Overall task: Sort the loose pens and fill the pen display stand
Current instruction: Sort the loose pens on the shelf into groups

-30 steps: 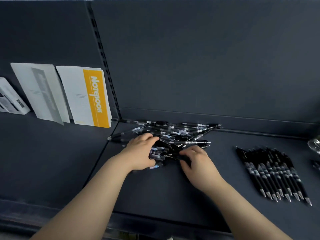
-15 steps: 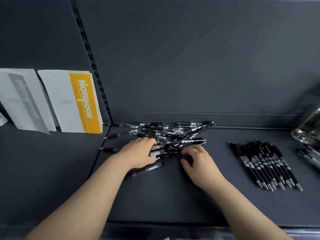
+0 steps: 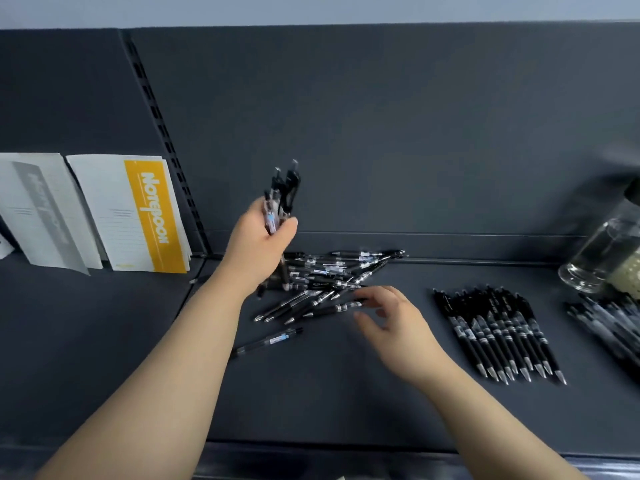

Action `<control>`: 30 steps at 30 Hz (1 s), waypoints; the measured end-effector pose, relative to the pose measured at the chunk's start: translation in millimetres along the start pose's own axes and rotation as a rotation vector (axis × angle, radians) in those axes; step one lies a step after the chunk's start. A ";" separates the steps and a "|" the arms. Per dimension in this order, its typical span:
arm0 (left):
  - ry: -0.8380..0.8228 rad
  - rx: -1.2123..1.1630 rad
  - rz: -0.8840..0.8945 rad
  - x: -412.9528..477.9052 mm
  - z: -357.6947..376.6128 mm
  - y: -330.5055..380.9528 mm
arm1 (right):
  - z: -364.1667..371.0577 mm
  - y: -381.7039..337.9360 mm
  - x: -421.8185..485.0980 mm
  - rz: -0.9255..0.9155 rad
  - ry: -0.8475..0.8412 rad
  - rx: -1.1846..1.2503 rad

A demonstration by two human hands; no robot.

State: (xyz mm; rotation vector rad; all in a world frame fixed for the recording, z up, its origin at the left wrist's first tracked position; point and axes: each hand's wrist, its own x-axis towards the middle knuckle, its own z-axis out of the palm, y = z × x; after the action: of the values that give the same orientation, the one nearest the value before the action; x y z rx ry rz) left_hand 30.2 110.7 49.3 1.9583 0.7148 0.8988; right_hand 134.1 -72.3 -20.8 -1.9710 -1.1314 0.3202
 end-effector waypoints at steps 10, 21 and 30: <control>-0.104 -1.144 -0.495 -19.5 86.7 45.9 | -46.9 8.2 -12.1 -0.019 -0.179 0.277; -0.062 -1.117 -0.784 -45.3 153.4 42.6 | -110.3 68.3 -29.8 0.239 -0.072 0.296; -0.262 -0.892 -0.829 -88.4 220.2 65.5 | -123.5 76.4 -38.9 0.205 -0.044 0.173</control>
State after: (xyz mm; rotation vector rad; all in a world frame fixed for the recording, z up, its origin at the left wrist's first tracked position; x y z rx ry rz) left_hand 165.1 -87.2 -7.4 0.8278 0.7044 0.3188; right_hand 228.2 -188.8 -7.5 -1.9354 -0.8978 0.5527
